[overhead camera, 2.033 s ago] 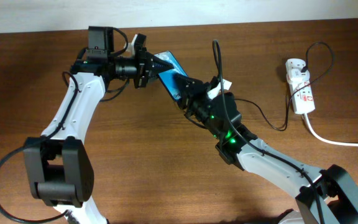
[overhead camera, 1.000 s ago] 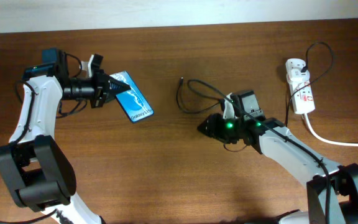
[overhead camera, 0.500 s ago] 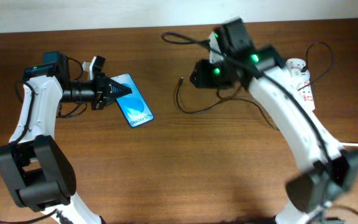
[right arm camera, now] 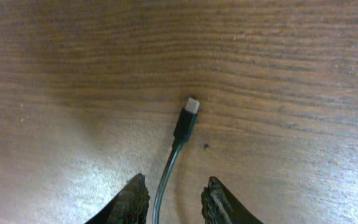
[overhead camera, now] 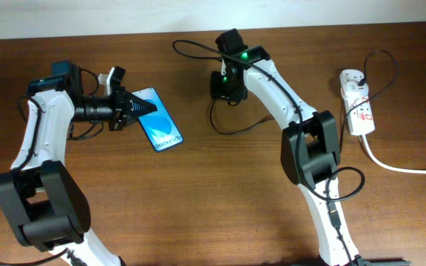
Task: Plug charger to phone and switch on socket
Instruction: 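Grasp the USB-C plug with the right gripper and lift it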
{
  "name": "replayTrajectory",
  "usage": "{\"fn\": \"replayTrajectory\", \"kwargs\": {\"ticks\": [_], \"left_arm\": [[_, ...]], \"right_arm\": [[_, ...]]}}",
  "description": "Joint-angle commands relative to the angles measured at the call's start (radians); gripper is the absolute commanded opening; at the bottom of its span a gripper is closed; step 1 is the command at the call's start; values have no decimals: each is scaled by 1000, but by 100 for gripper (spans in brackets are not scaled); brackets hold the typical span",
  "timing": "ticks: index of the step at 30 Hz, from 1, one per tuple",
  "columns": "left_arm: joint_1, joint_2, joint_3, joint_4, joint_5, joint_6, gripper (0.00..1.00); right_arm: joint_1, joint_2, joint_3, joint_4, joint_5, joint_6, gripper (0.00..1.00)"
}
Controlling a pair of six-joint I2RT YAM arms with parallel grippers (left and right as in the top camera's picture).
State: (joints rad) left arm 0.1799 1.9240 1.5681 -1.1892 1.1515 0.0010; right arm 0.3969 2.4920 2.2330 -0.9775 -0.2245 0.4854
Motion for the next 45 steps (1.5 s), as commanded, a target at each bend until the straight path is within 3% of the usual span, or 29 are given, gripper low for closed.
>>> {"fn": "replayTrajectory", "kwargs": {"ticks": [1,9,20,22,25,28,31,33,37,41,45], "left_arm": [[0,-23,2,-1,44,16,0],[0,-23,2,2,45,16,0],[0,-23,2,2,45,16,0],[0,-23,2,2,45,16,0],[0,-23,2,2,35,16,0],[0,-23,2,2,29,16,0],[0,-23,2,3,-2,16,0],[0,-23,2,2,-16,15,0],[0,-23,2,3,-16,15,0],[0,-23,2,3,-16,15,0],[0,-23,2,-2,-16,15,0]], "right_arm": [[23,35,15,30,72,70,33],[27,68,15,62,76,205,33],[55,121,-3,65,106,208,31],[55,121,-14,66,106,208,25],[55,121,-18,66,105,208,4],[42,119,-17,54,70,200,4],[-9,106,-10,54,-185,-5,4],[-54,71,-6,22,-473,-287,4],[-105,-70,-6,-197,-618,-611,4],[-105,-186,-6,-351,-619,-708,4],[-111,-367,-6,-431,-618,-718,4]]}}
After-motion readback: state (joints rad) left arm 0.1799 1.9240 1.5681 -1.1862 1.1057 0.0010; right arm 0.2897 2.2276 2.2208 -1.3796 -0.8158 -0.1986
